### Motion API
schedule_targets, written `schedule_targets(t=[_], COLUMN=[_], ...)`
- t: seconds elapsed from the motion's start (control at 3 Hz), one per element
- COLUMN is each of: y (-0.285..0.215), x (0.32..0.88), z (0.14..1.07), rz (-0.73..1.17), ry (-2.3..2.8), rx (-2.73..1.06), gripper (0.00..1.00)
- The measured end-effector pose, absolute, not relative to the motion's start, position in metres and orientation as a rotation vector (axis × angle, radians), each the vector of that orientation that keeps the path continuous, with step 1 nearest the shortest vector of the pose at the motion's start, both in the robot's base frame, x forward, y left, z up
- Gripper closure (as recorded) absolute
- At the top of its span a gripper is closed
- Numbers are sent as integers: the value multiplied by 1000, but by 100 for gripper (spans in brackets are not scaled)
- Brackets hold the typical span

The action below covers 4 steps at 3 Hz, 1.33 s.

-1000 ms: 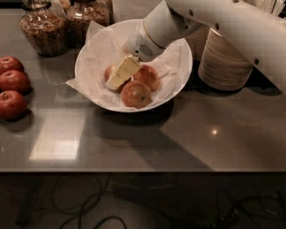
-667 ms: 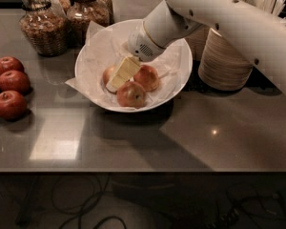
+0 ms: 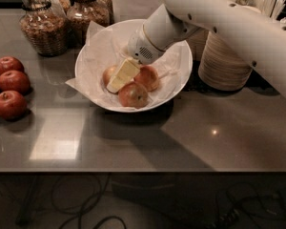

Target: Pick apple from white bowl

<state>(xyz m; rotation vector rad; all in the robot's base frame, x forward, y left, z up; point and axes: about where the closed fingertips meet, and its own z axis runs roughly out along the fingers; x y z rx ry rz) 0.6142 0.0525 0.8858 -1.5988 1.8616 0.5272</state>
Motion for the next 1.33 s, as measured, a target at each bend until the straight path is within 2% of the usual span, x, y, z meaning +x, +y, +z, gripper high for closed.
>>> schedule_targets(t=[1.0,1.33], y=[51,51], x=[614,614], z=[871,871], rz=[528,528], ry=[1899,1899], rx=[-1588,-1588], gripper=[21,40])
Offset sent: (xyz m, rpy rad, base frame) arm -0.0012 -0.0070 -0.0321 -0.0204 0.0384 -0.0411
